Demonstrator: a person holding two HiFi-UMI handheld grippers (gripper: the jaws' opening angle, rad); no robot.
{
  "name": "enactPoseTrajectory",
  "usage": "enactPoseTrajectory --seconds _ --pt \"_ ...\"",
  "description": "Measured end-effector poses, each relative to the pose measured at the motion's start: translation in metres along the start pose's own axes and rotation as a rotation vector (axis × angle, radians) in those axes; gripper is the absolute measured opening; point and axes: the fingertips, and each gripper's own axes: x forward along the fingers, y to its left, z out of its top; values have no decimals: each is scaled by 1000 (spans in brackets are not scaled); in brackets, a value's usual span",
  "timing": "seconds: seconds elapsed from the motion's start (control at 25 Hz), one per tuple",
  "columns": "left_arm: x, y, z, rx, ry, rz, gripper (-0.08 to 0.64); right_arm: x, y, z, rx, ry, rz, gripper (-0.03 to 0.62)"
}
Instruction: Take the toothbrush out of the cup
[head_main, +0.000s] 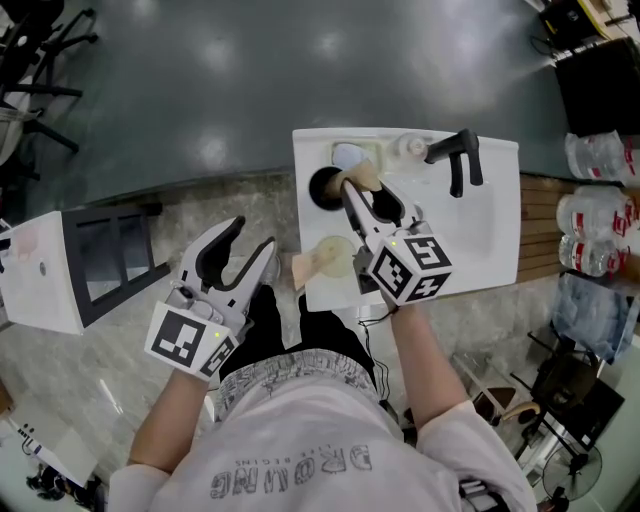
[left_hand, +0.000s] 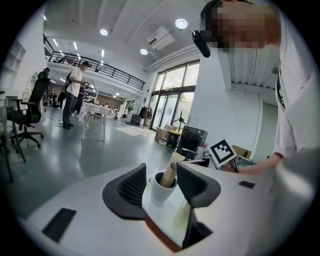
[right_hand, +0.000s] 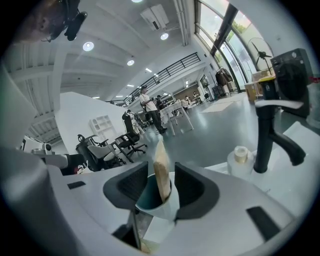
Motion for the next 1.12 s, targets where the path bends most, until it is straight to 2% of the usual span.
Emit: enactPoseTrajectory --seconds 0.36,1.12 --pt "-2 4 2 -6 -8 1 210 6 1 -4 -9 21 -10 129" --pt "-7 4 3 -5 -16 -3 210 5 2 -3 -18 12 -38 89"
